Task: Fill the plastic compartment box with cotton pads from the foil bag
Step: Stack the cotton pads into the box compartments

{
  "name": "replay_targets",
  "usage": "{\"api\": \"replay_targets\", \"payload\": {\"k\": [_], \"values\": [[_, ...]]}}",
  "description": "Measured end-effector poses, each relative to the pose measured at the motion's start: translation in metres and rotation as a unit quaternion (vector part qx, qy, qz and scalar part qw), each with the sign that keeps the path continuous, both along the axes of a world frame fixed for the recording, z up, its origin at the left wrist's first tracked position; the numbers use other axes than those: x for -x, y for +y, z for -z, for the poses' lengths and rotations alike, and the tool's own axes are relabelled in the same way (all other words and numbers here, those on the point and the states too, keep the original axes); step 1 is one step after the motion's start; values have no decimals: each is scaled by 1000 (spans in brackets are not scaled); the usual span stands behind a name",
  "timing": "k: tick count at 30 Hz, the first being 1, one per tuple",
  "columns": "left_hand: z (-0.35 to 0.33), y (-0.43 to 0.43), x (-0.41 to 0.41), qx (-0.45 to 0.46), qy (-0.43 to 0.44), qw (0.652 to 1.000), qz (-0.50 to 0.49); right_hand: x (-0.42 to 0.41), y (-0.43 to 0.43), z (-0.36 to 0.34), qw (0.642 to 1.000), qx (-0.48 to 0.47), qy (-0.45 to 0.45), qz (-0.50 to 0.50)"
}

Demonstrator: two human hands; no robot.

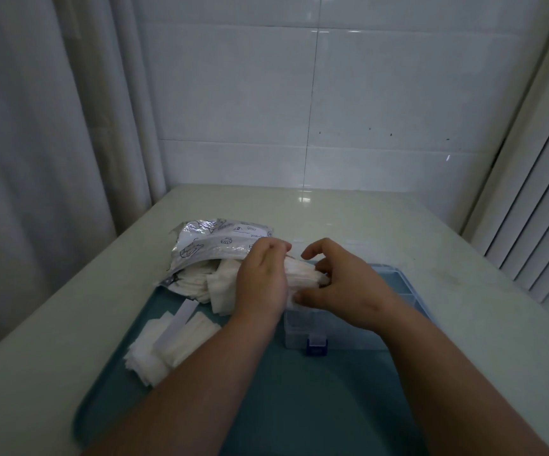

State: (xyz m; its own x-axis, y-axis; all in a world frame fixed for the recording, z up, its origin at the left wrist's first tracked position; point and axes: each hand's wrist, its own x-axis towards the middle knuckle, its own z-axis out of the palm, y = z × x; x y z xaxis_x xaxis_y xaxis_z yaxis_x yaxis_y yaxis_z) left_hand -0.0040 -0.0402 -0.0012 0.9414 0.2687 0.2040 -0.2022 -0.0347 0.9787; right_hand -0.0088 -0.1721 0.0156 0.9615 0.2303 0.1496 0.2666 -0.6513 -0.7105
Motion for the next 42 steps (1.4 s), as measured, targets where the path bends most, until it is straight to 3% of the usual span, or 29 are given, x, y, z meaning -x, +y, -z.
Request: {"api": "replay_targets", "payload": {"k": [4,8,11,15,19,23,31,36,39,42], "values": [[-1,0,-2,22,15,1000,10,-2,-2,-2,999,-30,-30,20],[2,-1,-2,-8,29,999,19,2,3,0,1000,27,-6,-8],[1,-2,-2,47,38,998,31,0,2,-1,999,0,-32,15],[-4,2,-4,159,51,984,66,-2,-1,-5,990,-127,30,58],[-4,4,-7,234,59,964,110,2,-3,-10,934,-327,144,28],[-7,1,-5,271,63,940,197,2,1,-12,890,-416,188,-8],[-5,4,-3,307,60,920,237,6,4,-16,874,-427,233,-1],[-5,2,-1,305,20,922,238,9,3,-17,899,-381,214,17],[-3,3,-2,300,3,925,231,9,5,-15,952,-269,138,43],[-3,3,-3,298,21,929,219,6,4,-13,984,-152,-25,92]]}}
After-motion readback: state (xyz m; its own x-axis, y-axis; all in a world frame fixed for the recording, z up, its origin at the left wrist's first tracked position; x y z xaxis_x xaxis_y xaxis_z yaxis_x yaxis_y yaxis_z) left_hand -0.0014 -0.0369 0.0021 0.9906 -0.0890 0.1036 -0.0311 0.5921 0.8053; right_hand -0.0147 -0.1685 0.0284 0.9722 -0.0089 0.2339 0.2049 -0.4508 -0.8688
